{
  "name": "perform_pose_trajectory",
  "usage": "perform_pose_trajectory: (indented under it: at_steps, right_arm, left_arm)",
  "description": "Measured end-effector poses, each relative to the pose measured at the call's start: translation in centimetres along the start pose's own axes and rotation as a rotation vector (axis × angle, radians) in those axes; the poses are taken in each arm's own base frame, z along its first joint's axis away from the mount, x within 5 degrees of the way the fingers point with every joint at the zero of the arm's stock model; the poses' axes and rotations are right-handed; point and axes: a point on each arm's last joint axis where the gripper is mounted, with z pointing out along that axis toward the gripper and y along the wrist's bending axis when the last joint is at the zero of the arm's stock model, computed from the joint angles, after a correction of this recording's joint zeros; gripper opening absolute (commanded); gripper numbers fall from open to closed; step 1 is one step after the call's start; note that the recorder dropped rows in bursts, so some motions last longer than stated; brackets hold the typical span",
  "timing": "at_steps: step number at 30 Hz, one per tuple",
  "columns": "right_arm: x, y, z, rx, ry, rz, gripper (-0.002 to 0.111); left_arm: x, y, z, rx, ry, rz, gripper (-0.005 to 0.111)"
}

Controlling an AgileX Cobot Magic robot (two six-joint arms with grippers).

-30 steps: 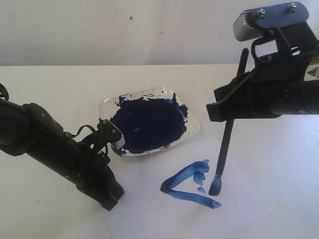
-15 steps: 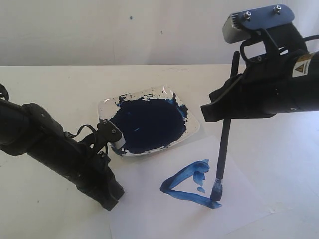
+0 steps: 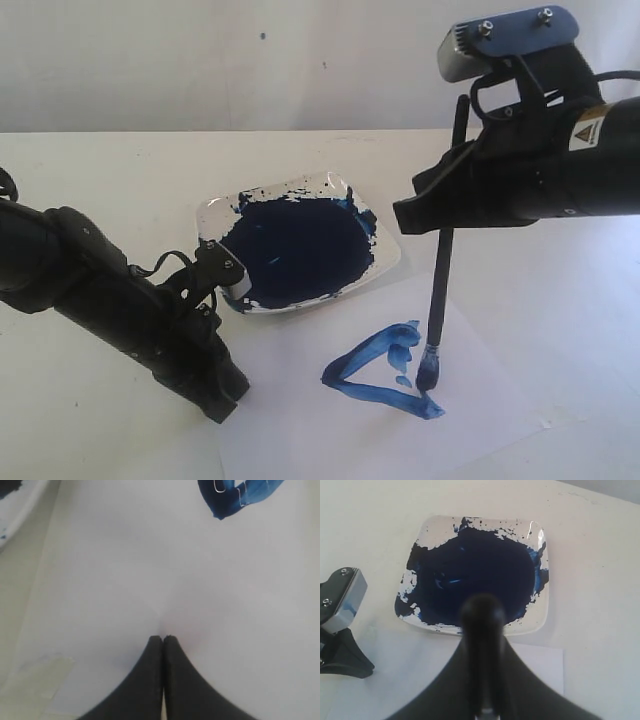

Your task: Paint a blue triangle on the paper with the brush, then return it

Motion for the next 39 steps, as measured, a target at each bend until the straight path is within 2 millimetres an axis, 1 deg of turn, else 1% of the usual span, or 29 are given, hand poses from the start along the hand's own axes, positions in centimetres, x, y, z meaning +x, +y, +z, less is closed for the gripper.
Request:
perform_pose_trajectory:
  at_steps: [7,19,26,32,39]
  right_arm:
    - [0.0,-0.2,1.3,0.010,-0.010,0.001,0.000]
    - [-1.0,-0.4,1.5,0.033,-0.114,-0.005,0.000]
    - [-0.8,-0.5,2.1,0.034,-0.097,-0.017,0.000]
    - [-0.7,-0.5,2.2,0.033,-0.092,-0.026,0.000]
    - [0.0,-0.3,2.2,0.016,-0.009,-0.027,0.000]
  left_arm:
    - [0.0,0.0,0.0,0.000,0.000,0.000,0.000]
    - [0.0,0.0,0.0,0.000,0.000,0.000,0.000]
    - [0.0,0.0,0.0,0.000,0.000,0.000,0.000]
    - [0.0,0.0,0.0,0.000,0.000,0.000,0.000]
    - [0.0,0.0,0.0,0.000,0.000,0.000,0.000]
